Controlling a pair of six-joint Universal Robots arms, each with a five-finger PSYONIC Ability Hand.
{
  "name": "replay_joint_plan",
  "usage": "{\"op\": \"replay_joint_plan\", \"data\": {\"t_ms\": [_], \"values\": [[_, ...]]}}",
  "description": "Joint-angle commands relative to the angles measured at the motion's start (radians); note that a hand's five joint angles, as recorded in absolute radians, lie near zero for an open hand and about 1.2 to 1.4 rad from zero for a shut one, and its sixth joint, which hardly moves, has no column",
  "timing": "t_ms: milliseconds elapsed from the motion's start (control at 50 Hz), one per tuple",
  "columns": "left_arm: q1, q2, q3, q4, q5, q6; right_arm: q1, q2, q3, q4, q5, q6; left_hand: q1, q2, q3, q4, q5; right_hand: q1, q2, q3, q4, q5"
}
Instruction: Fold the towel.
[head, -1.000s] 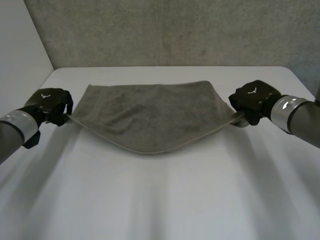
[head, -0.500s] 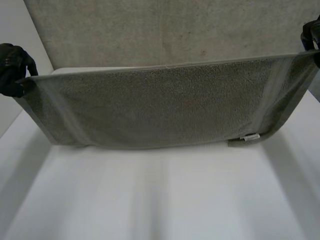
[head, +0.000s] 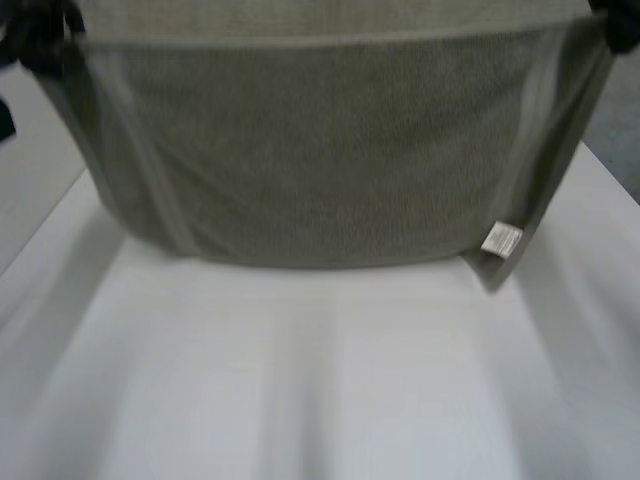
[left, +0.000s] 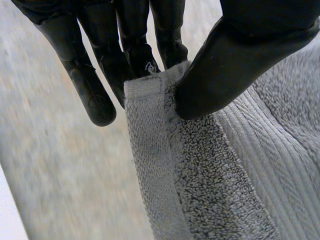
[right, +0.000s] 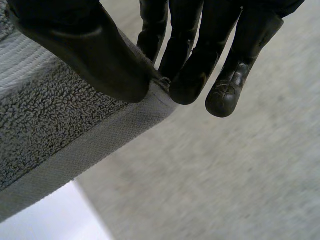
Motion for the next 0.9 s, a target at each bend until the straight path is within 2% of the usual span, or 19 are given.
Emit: {"op": "replay_joint_plan", "data": {"t_ms": [20,100,160,200,220,260,280,320,380,420,500,540,660,720,820,900], "values": [[-0.048,-0.042,0.272,-0.148,-0.066,-0.053,0.069,0.131,-0.449,0.172,0.057,0.108,0.134,0.045,0.054,0.04,0.084,0.069,0.092,0.059,0.062,0.058],[-0.041,-0.008,0.153,-0.14,-0.059,-0.075,0.066,0.118,-0.337,0.286,-0.026,0.109,0.134,0.045,0.054,0.04,0.084,0.069,0.092,0.059,0.062,0.058],[-0.035,0.018,0.094,-0.13,-0.049,-0.071,0.066,0.11,-0.277,0.297,-0.054,0.102,0.134,0.045,0.054,0.04,0.084,0.069,0.092,0.059,0.062,0.058],[-0.003,0.056,-0.027,-0.09,-0.005,-0.068,0.045,0.06,-0.146,0.3,-0.104,0.074,0.134,0.045,0.054,0.04,0.084,0.069,0.092,0.059,0.062,0.058],[-0.003,0.056,-0.027,-0.09,-0.005,-0.068,0.045,0.059,-0.145,0.3,-0.105,0.074,0.134,0.045,0.054,0.04,0.084,0.069,0.092,0.059,0.062,0.058],[0.052,0.093,-0.165,-0.064,0.052,-0.07,-0.024,-0.002,0.012,0.304,-0.146,0.028,0.134,0.045,0.054,0.04,0.084,0.069,0.092,0.059,0.062,0.058],[0.052,0.093,-0.165,-0.064,0.052,-0.07,-0.024,-0.002,0.013,0.304,-0.146,0.028,0.134,0.045,0.054,0.04,0.084,0.069,0.092,0.059,0.062,0.058],[0.09,0.16,-0.297,-0.055,0.111,-0.068,-0.078,-0.078,0.181,0.298,-0.19,-0.022,0.134,0.045,0.054,0.04,0.084,0.069,0.092,0.059,0.062,0.058],[0.101,0.19,-0.357,-0.048,0.138,-0.068,-0.101,-0.125,0.258,0.297,-0.215,-0.043,0.134,0.045,0.054,0.04,0.084,0.069,0.092,0.059,0.062,0.058],[0.112,0.251,-0.453,-0.033,0.179,-0.068,-0.15,-0.209,0.382,0.297,-0.266,-0.078,0.134,0.045,0.054,0.04,0.084,0.069,0.092,0.059,0.062,0.058],[0.129,0.334,-0.523,-0.019,0.198,-0.068,-0.205,-0.286,0.448,0.297,-0.315,-0.076,0.134,0.045,0.054,0.04,0.084,0.069,0.092,0.059,0.062,0.058],[0.158,0.392,-0.553,0.001,0.199,-0.076,-0.236,-0.335,0.465,0.287,-0.367,-0.072,0.134,0.045,0.054,0.04,0.084,0.069,0.092,0.059,0.062,0.058],[0.18,0.4,-0.564,0.038,0.201,-0.084,-0.244,-0.34,0.462,0.286,-0.393,-0.075,0.134,0.045,0.054,0.04,0.084,0.069,0.092,0.059,0.062,0.058],[0.181,0.366,-0.572,0.044,0.201,-0.082,-0.236,-0.3,0.476,0.281,-0.399,-0.085,0.134,0.045,0.054,0.04,0.084,0.069,0.092,0.059,0.062,0.058],[0.147,0.231,-0.561,0.064,0.193,-0.068,-0.23,-0.172,0.453,0.257,-0.385,-0.087,0.134,0.045,0.054,0.04,0.084,0.069,0.092,0.059,0.062,0.058],[0.112,0.071,-0.502,0.1,0.179,-0.07,-0.202,-0.02,0.368,0.249,-0.361,-0.078,0.134,0.045,0.054,0.04,0.084,0.069,0.092,0.059,0.062,0.058]]}}
